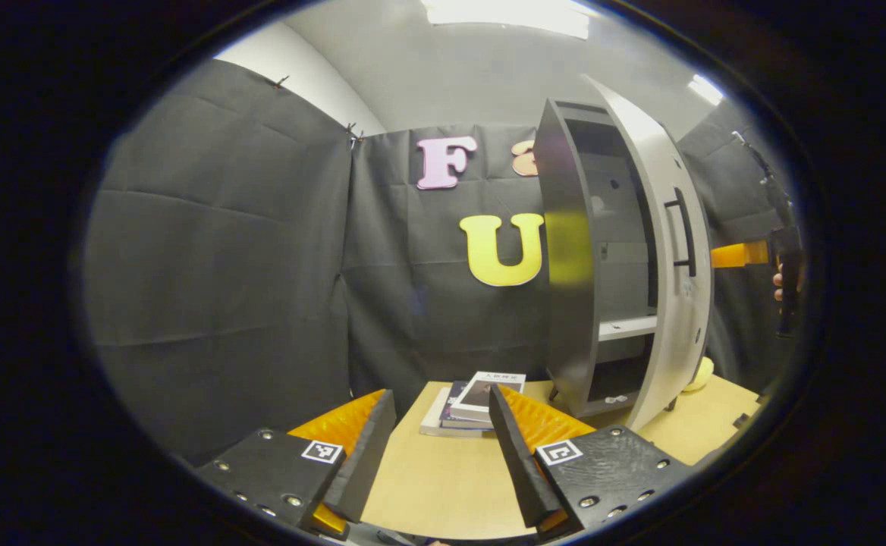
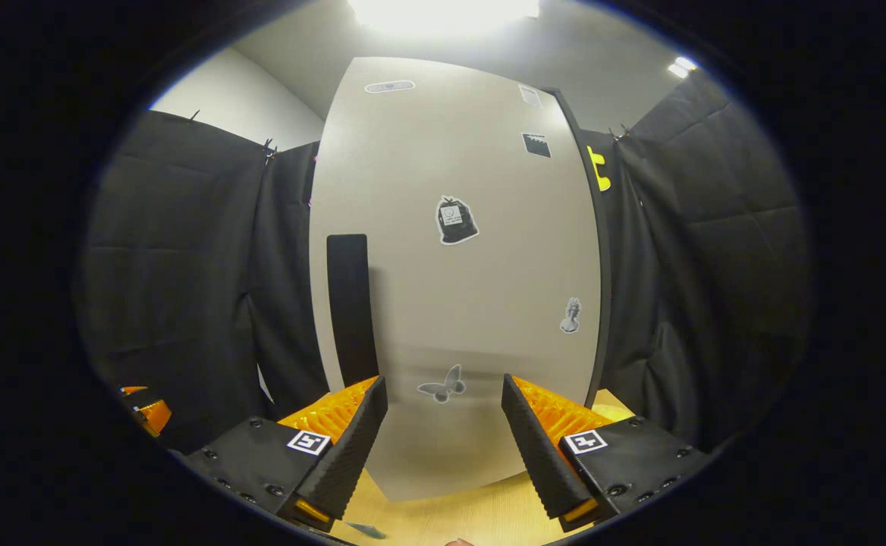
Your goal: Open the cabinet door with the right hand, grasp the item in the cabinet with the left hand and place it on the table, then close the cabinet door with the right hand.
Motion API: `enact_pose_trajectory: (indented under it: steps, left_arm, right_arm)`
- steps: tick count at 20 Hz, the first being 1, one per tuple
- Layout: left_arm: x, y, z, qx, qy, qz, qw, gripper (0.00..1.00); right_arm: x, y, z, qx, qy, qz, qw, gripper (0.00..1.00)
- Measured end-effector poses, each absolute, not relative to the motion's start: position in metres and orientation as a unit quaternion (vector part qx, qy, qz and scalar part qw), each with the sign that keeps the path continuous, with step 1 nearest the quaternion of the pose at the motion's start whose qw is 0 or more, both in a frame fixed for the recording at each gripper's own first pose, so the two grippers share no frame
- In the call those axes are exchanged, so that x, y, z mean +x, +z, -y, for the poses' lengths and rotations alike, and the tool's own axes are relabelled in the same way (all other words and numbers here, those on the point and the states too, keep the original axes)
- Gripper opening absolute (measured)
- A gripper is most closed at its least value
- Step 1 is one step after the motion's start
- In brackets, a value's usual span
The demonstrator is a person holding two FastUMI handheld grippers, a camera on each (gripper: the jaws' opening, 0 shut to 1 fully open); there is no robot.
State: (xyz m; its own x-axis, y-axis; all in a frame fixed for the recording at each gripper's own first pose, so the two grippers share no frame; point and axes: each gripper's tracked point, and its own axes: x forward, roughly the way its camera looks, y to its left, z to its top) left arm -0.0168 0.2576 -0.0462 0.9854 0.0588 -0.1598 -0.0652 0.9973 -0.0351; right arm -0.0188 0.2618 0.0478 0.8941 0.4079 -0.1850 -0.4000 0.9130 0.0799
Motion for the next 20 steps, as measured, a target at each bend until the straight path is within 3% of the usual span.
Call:
enact_pose_trajectory:
  steps: [1, 7, 11, 12, 20]
  left_arm:
    - [-0.016, -0.047, -0.256, -0.02, 0.032, -0.08, 0.996, 0.75]
    - [-0.009, -0.035, -0.236, -0.019, 0.03, -0.073, 0.997, 0.77]
    - [0.003, -0.024, -0.201, -0.02, 0.02, -0.064, 0.998, 0.77]
    - [0.006, -0.02, -0.191, -0.019, 0.017, -0.061, 0.998, 0.77]
    - [0.026, 0.008, -0.096, -0.008, -0.019, -0.042, 0.999, 0.75]
  right_arm:
    - [-0.02, 0.046, -0.264, 0.02, 0.209, -0.1, 0.972, 0.96]
    - [-0.023, 0.048, -0.252, 0.024, 0.216, -0.099, 0.971, 0.96]
    - [-0.021, 0.055, -0.226, 0.023, 0.22, -0.09, 0.971, 0.92]
    - [-0.021, 0.057, -0.219, 0.024, 0.221, -0.088, 0.971, 0.96]
    - [-0.005, 0.065, -0.137, 0.034, 0.201, -0.072, 0.976, 0.96]
